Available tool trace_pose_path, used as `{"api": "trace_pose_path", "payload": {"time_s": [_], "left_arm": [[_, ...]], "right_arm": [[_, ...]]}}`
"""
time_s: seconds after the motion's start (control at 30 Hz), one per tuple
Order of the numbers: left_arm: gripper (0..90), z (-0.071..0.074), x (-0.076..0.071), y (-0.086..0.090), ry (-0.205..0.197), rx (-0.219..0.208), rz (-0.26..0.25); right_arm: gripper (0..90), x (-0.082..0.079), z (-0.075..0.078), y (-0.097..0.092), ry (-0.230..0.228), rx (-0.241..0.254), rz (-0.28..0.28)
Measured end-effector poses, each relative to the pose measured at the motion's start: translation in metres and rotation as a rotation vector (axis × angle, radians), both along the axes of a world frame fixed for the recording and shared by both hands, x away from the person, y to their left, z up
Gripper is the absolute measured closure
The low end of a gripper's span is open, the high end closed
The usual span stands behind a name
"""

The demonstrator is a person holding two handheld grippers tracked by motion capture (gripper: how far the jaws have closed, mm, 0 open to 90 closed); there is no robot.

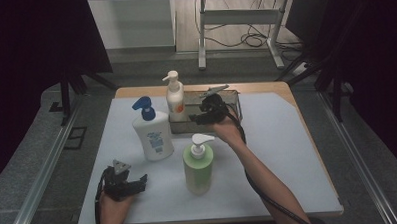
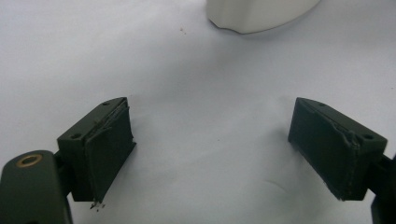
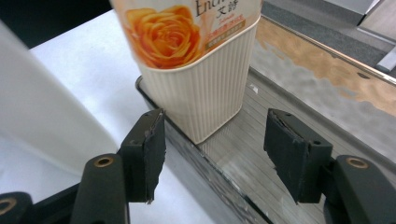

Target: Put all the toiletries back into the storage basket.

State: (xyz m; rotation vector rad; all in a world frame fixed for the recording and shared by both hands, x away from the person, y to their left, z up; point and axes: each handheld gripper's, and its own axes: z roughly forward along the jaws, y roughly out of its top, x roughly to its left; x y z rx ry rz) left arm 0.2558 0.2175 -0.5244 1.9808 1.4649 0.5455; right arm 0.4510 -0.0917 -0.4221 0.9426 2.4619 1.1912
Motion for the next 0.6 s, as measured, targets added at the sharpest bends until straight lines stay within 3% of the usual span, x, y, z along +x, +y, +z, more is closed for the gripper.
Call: {"api": "trace_pose_path", "payload": {"time_s": [0.6], "left_arm": [[13.2, 0.000, 0.000, 0.000, 0.001, 0.001, 0.001]], "right_arm": [[28.5, -0.034, 0.015, -0.030, -0.039, 0.019, 0.061]]}}
